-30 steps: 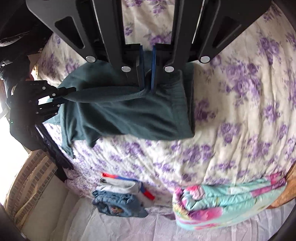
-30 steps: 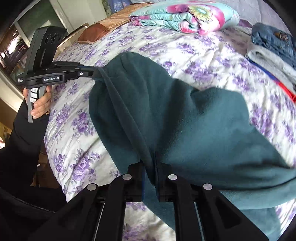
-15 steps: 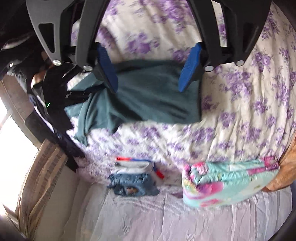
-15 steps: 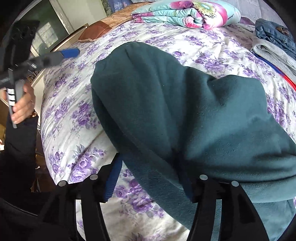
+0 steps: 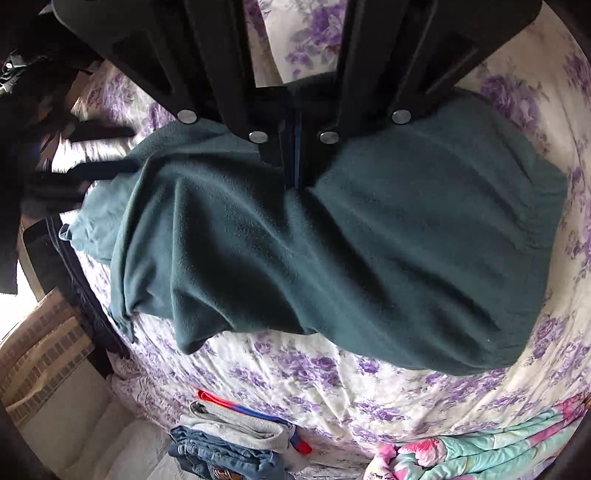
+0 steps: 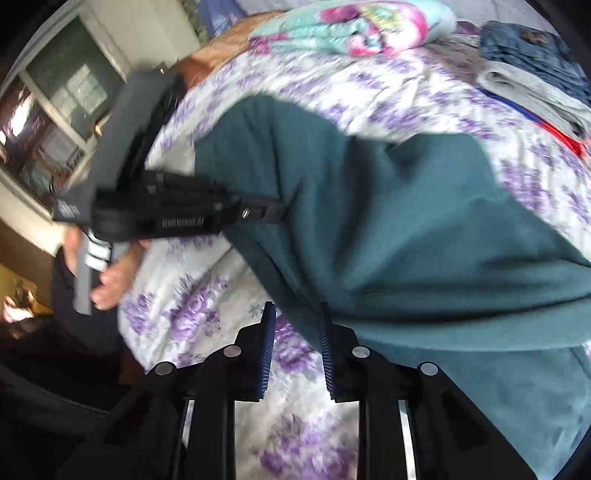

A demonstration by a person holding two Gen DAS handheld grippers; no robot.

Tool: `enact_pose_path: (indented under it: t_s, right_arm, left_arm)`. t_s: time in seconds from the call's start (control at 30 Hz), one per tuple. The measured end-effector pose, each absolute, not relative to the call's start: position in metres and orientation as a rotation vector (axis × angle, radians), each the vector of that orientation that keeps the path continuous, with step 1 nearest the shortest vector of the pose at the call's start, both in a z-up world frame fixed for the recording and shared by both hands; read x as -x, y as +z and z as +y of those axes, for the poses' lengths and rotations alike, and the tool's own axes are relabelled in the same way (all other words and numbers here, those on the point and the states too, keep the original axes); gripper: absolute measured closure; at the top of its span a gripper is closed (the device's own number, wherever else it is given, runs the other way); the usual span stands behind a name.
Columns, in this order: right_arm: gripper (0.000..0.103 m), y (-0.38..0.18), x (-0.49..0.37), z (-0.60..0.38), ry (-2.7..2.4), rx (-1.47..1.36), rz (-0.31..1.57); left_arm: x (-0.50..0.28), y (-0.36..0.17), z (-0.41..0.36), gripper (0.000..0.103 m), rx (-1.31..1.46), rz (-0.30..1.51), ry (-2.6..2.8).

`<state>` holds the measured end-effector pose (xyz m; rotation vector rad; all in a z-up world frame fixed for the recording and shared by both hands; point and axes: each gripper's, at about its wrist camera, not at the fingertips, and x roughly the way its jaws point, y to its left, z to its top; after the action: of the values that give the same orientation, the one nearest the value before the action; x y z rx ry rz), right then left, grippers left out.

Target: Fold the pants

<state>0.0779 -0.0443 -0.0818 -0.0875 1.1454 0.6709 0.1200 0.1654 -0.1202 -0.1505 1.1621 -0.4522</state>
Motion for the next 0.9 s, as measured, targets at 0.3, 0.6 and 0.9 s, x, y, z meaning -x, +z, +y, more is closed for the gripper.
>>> enact_pose_path:
  t_s: [0.3, 0.6, 0.9]
  right_arm:
    - [0.046, -0.042, -0.251, -0.280, -0.226, -0.067, 1.237]
    - [0.048, -0.084, -0.332, -0.353, -0.481, -0.091, 1.349]
    - [0.096, -0.120, -0.344, -0.366, -0.573, -0.078, 1.414]
  left_arm:
    - [-0.114, -0.124, 0.168, 0.102, 0.152, 1.135, -0.461]
    - [-0.114, -0.124, 0.169, 0.102, 0.146, 1.129, -0.473]
    - [-0.116, -0.126, 0.168, 0.102, 0.154, 1.131, -0.491]
